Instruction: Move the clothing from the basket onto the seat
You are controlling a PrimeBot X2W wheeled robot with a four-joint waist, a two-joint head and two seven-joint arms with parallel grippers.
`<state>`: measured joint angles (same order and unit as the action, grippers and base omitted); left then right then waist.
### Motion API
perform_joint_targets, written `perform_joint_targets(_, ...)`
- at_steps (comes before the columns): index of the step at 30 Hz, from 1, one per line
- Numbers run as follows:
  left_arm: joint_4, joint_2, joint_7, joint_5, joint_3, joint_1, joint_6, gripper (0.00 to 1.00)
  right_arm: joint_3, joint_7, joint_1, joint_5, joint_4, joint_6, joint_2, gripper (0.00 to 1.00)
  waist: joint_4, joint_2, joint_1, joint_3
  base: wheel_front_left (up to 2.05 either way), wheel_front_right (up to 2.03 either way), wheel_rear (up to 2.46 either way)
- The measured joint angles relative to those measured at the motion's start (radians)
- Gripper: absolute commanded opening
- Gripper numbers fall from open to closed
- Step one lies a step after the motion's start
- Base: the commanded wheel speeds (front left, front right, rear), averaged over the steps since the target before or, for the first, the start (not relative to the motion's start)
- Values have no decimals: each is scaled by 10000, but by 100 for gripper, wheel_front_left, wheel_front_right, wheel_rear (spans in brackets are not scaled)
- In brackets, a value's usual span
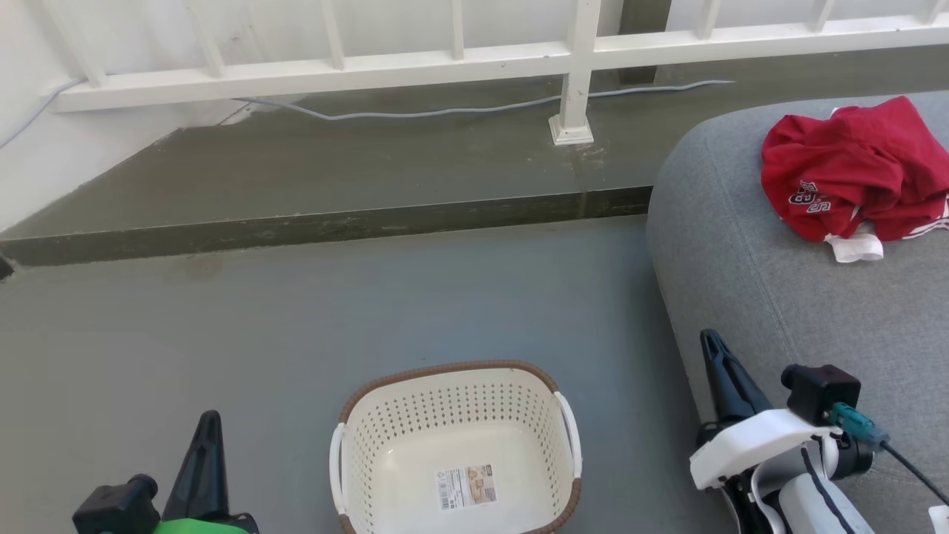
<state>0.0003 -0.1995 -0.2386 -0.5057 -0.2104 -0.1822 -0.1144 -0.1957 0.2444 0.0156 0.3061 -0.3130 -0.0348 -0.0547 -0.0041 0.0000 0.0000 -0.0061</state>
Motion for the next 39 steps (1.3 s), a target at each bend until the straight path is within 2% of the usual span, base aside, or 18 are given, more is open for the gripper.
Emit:
perform_joint_targets(15, 205, 270, 430, -1891, 339, 2, 196, 0, 462, -525, 1, 2288, 104, -90, 50, 0, 4, 0, 0, 22, 0, 0, 0)
perform_joint_targets(39, 794, 506, 1212, -4786, 874, 488, 792, 0, 1250, -1402, 18, 5446, 161, -309, 81, 0, 11, 0, 0, 47, 0, 0, 0)
